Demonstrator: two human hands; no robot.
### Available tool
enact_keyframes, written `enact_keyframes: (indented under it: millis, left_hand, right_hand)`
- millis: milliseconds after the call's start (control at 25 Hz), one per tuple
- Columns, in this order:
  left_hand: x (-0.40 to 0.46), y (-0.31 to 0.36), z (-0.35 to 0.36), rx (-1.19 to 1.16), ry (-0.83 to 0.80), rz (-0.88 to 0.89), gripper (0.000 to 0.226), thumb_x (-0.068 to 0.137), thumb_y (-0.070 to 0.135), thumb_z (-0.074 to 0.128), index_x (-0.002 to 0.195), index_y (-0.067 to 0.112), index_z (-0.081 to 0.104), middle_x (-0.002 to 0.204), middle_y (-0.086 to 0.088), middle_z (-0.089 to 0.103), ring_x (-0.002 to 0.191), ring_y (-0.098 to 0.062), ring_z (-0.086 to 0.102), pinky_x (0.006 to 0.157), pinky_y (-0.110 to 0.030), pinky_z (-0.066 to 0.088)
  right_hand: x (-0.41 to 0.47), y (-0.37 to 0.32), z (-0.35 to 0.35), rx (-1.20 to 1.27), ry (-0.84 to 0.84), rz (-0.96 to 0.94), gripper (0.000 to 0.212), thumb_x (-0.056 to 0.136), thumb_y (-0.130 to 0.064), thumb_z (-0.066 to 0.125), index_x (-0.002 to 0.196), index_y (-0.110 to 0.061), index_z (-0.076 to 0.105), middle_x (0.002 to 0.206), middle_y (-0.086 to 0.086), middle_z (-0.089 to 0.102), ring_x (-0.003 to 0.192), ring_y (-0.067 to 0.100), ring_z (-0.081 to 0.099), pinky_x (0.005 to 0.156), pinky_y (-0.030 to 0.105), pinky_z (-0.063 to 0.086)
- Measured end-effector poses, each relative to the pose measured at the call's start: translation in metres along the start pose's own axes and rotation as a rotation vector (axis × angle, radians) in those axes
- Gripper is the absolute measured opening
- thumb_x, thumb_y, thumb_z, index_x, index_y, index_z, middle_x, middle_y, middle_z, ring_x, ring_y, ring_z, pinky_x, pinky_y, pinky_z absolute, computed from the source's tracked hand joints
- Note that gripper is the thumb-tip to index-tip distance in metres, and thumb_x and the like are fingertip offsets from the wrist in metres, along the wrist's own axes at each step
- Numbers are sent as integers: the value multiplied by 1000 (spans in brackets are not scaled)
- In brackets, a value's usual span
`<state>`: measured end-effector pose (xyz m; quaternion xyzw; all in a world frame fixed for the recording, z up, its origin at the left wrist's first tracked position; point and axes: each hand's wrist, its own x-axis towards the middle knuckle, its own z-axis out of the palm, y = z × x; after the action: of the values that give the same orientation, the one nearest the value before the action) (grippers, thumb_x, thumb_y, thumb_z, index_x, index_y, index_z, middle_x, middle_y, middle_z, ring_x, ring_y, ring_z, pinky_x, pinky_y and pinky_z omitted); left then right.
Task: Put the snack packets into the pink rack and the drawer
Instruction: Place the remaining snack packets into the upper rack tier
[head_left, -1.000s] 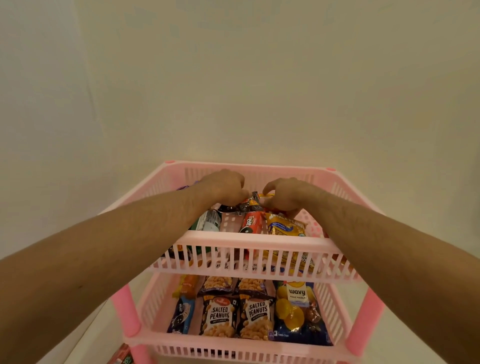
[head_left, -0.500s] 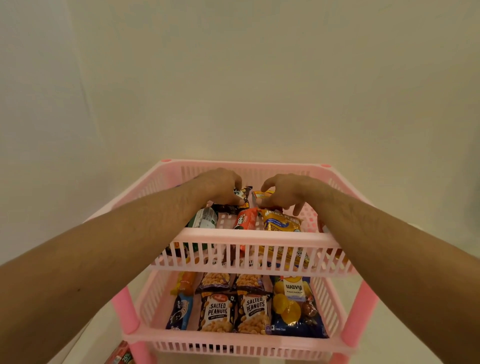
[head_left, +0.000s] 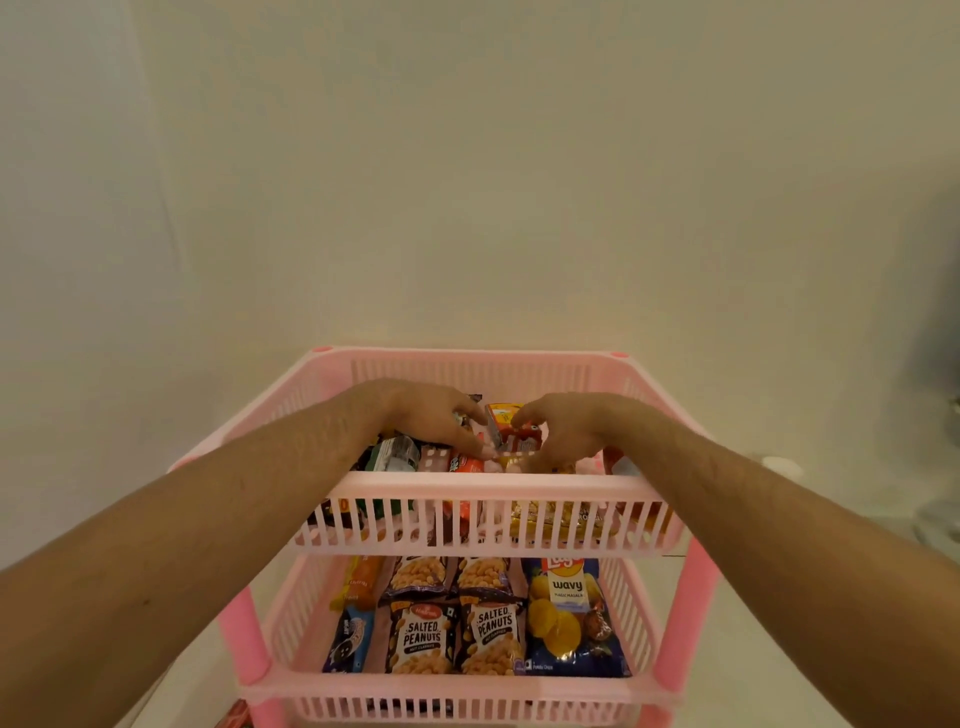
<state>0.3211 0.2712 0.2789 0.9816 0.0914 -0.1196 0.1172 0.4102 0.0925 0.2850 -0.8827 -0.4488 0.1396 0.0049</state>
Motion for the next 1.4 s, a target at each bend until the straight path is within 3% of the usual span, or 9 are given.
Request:
enact_keyframes:
  millis: [280, 480, 560, 680, 800, 920, 1080, 1280, 1400]
  left_hand:
    - [-7, 10, 5, 51, -37, -42, 82, 87, 66, 48, 153, 26, 20, 162, 3, 16, 147, -20, 16, 116, -42, 14]
    - [-6, 16, 9, 11, -67, -31, 80, 92, 60, 44, 154, 24, 8, 163, 2, 4, 149, -21, 7, 117, -43, 10]
    - [-7, 14, 9, -37, -65, -10, 77, 92, 60, 45, 154, 26, 12, 162, 2, 10, 147, -19, 13, 117, -41, 18]
    - [-11, 10, 6, -238, -13, 28, 72, 93, 57, 46, 152, 26, 19, 159, 1, 25, 139, -15, 30, 105, -27, 28]
    - [-18, 6, 2, -250, 194, 24, 72, 93, 58, 45, 152, 25, 21, 160, 2, 23, 145, -18, 24, 114, -37, 19]
    - [-38, -2, -2, -268, 373, 12, 58, 95, 48, 51, 147, 25, 36, 154, 3, 37, 138, -16, 36, 109, -32, 25]
    - [-87, -9, 0, -178, 639, 12, 44, 94, 44, 54, 134, 26, 52, 142, 3, 51, 127, -15, 47, 101, -28, 33]
    - [-152, -20, 30, -179, 1018, 13, 39, 94, 36, 56, 129, 19, 57, 138, 0, 52, 127, -18, 47, 102, -27, 31]
    - [-183, -37, 59, -238, 1270, -122, 40, 97, 34, 53, 134, 18, 54, 146, -3, 45, 135, -18, 39, 108, -30, 25]
  right_hand:
    - [-6, 0, 4, -49, 14, -42, 74, 87, -47, 65, 149, -24, 32, 151, 2, 41, 135, 25, 42, 110, 44, 34]
    - [-3, -1, 5, -68, -54, -32, 71, 88, -51, 62, 148, -24, 34, 143, 3, 49, 126, 24, 50, 107, 44, 39]
    - [-1, -1, 6, -67, -69, -34, 74, 88, -53, 61, 150, -23, 31, 145, 3, 47, 128, 24, 48, 108, 45, 38]
    - [-1, 1, 6, -31, -71, -30, 76, 88, -54, 61, 150, -23, 30, 149, 2, 43, 132, 24, 45, 110, 46, 35]
    - [0, 4, 7, 37, -39, -57, 70, 87, -58, 59, 143, -20, 41, 143, 4, 50, 125, 24, 51, 106, 43, 40]
    - [-3, 3, 6, 124, 84, -77, 80, 82, -69, 55, 142, -17, 44, 143, 5, 50, 127, 25, 49, 103, 41, 37]
    - [-16, -7, -1, 178, 351, -155, 76, 85, -68, 52, 141, -17, 46, 149, 4, 44, 135, 23, 41, 109, 41, 32]
    - [-46, -19, 3, 192, 456, -198, 75, 84, -71, 47, 139, -21, 49, 147, -2, 48, 132, 21, 45, 107, 43, 35]
    - [-69, -14, 15, 186, 562, -161, 70, 85, -70, 46, 136, -22, 53, 144, -3, 52, 129, 20, 48, 105, 45, 39]
